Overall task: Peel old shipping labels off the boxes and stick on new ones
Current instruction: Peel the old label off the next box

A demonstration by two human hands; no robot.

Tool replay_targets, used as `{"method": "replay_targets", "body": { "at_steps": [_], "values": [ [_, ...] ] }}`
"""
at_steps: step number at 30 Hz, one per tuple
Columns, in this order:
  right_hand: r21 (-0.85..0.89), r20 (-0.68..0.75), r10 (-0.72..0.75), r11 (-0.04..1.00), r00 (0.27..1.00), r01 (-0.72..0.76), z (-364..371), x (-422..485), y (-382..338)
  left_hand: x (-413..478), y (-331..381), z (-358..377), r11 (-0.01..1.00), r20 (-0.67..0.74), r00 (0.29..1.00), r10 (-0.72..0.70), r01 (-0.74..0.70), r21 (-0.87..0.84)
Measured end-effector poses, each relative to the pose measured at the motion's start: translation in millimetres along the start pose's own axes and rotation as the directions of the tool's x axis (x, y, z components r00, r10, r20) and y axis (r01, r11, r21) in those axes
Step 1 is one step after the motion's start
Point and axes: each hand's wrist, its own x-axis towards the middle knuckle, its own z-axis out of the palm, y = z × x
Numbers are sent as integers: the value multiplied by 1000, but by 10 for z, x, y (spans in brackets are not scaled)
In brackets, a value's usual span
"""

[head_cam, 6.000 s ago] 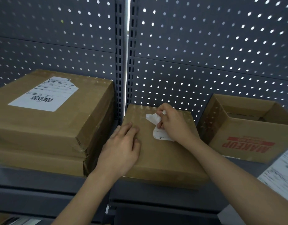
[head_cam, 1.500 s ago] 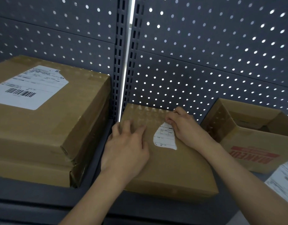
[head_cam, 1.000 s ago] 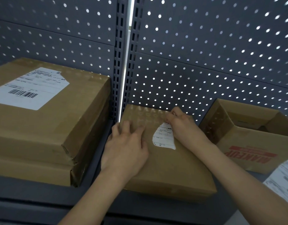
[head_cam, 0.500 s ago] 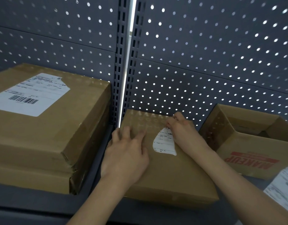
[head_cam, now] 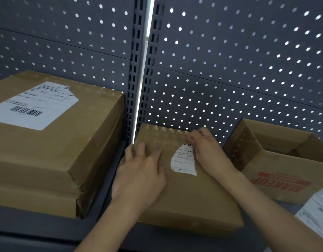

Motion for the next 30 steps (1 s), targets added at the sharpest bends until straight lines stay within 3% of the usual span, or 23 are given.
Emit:
{"method": "replay_targets", "body": {
  "at_steps": [14, 20, 24, 30],
  "values": [
    [-162, 169, -94, 979, 981, 121, -98, 69, -106, 4, -4, 15, 1000, -11, 1000, 2, -2, -9],
    [51, 12, -14, 999, 1000, 14, -58, -22, -16, 15, 0, 19, 1000, -8, 1000, 2, -2, -11],
    [74, 84, -61, 996, 995, 55, -95, -11, 14, 12, -8, 21, 1000, -7, 1000, 2, -2, -7],
    [-82, 100, -138, 986, 985, 147, -121, 28, -31, 20, -11, 26, 1000, -17, 1000, 3, -3, -3]
  ]
}}
